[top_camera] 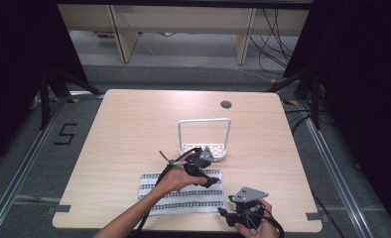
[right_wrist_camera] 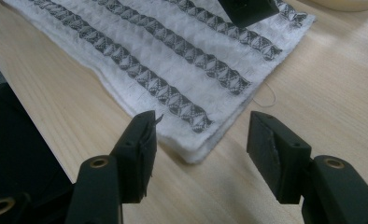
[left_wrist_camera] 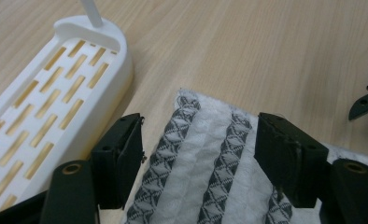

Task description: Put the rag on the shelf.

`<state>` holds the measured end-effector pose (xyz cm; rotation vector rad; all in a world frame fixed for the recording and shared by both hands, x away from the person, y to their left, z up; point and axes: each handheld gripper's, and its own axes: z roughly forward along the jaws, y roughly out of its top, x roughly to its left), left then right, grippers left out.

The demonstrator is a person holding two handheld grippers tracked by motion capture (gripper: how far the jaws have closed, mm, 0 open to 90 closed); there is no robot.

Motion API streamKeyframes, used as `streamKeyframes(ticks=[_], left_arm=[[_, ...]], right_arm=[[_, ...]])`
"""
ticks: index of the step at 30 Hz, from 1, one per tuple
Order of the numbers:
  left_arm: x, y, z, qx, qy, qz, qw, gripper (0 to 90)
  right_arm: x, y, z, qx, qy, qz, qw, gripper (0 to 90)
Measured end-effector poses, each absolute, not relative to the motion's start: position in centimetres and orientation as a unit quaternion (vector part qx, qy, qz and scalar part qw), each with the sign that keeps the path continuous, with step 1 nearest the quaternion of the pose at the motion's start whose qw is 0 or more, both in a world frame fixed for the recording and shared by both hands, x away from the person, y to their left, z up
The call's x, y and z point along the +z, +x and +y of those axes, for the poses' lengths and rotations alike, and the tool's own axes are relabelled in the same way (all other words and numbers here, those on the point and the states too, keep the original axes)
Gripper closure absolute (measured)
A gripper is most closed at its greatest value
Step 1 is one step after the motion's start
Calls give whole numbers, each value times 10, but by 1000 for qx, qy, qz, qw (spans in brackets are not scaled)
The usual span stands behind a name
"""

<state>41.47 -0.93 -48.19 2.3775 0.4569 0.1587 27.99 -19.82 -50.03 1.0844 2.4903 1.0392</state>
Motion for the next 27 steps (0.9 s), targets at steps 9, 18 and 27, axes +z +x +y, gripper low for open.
streamKeyframes(ticks=[9, 18, 27], left_arm=[[-486, 423, -23, 50, 920, 180, 344, 389], [-496, 430, -32, 37, 927, 173, 331, 446], [-499, 432, -31, 35, 931, 157, 328, 637]], right_arm=[[-500, 284, -197, 347, 370, 854, 116, 441], [-503, 287, -191, 338, 360, 861, 121, 446], [-506, 290, -188, 326, 360, 866, 114, 543]])
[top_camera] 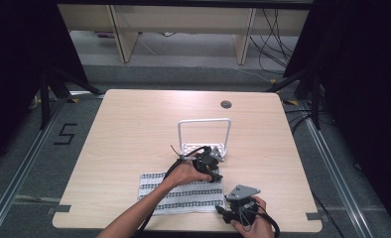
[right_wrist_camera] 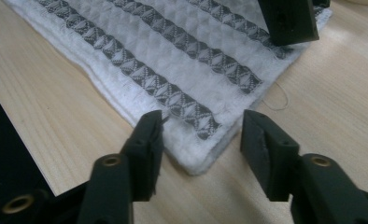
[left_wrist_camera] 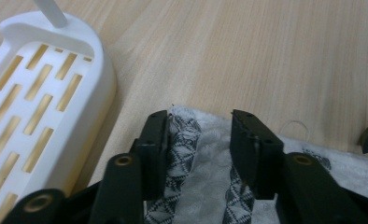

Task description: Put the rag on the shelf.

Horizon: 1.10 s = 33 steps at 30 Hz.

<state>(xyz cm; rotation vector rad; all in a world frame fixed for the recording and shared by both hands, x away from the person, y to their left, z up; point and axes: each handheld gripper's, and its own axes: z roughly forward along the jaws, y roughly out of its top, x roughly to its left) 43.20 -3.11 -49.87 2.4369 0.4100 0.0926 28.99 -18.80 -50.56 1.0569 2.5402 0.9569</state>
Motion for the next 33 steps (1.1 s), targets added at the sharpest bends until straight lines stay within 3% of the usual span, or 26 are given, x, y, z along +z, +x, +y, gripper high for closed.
streamKeyframes(ticks=[6, 10, 33], left_arm=[[-498, 429, -32, 28, 932, 149, 329, 790], [-497, 429, -30, 28, 931, 154, 330, 830], [-438, 424, 14, 47, 902, 196, 383, 844]], right_arm=[[-505, 292, -189, 326, 359, 868, 111, 769], [-505, 295, -191, 334, 366, 863, 95, 842], [-474, 301, -198, 404, 354, 834, 128, 862]])
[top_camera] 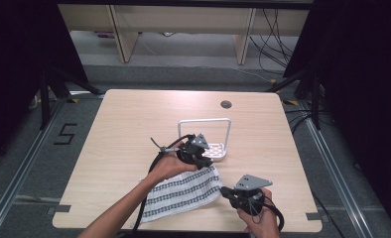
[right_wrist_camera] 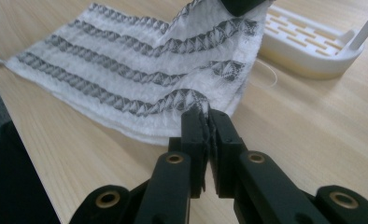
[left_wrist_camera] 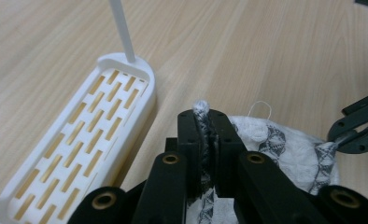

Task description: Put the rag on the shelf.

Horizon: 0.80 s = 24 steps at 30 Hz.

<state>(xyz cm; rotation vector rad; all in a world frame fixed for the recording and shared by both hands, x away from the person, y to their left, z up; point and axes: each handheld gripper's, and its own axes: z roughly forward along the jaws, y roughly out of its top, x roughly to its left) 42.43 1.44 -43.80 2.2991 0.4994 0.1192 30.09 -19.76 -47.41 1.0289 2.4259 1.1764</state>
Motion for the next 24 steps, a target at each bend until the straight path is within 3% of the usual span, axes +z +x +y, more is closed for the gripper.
streamKeyframes(ticks=[8, 24], left_arm=[[-400, 418, 39, 67, 884, 209, 413, 843], [-322, 392, 83, 90, 832, 256, 484, 841]], right_arm=[[-449, 307, -194, 441, 334, 822, 136, 862], [-355, 325, -196, 502, 302, 787, 193, 865]])
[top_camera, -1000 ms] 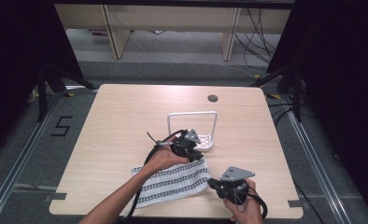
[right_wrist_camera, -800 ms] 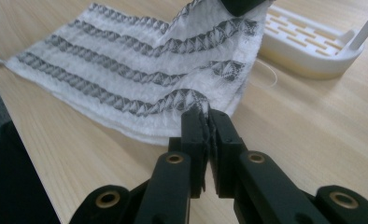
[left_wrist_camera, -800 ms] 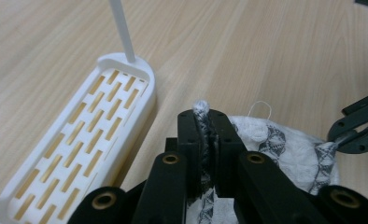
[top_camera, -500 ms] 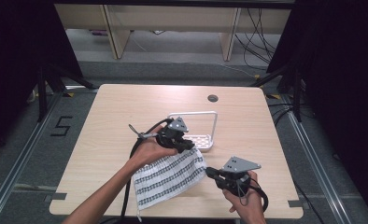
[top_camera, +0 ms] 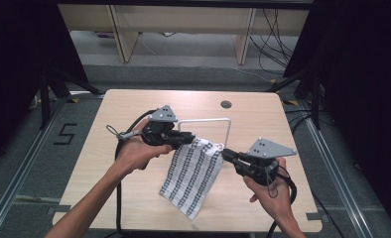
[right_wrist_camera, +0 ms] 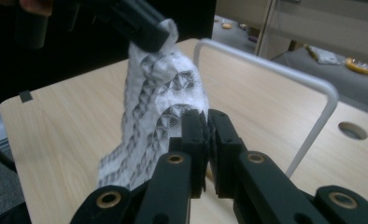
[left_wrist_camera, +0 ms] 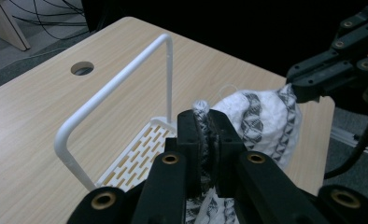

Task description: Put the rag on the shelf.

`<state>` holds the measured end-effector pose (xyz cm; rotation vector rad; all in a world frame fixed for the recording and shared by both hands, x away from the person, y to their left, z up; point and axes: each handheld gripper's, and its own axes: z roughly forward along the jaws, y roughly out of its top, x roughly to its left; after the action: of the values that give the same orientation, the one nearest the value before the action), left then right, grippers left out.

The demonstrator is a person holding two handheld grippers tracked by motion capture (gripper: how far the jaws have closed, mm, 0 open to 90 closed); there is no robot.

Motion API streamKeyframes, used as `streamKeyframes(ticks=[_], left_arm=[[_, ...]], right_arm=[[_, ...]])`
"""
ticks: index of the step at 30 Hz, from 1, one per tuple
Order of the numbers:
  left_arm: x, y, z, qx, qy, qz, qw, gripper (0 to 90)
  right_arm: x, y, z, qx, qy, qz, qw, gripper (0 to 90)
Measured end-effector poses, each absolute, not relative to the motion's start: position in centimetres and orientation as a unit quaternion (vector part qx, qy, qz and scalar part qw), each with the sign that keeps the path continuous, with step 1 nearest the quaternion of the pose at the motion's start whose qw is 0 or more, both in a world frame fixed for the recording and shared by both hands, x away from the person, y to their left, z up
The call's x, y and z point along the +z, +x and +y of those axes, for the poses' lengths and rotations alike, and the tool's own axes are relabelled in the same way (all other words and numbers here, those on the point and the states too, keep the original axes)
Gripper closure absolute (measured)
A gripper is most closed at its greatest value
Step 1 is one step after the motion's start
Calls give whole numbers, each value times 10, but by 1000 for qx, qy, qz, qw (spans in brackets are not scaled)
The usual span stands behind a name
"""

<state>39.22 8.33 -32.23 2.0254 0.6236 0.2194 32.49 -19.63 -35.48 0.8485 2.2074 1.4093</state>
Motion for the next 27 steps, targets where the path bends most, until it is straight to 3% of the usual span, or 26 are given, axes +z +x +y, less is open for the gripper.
streamKeyframes(ticks=[11, 27], left_arm=[[-294, 391, 85, 101, 809, 263, 516, 842], [-263, 417, 88, 123, 790, 292, 525, 841]], right_arm=[[-310, 345, -203, 519, 281, 773, 233, 866], [-275, 374, -199, 528, 291, 761, 239, 865]])
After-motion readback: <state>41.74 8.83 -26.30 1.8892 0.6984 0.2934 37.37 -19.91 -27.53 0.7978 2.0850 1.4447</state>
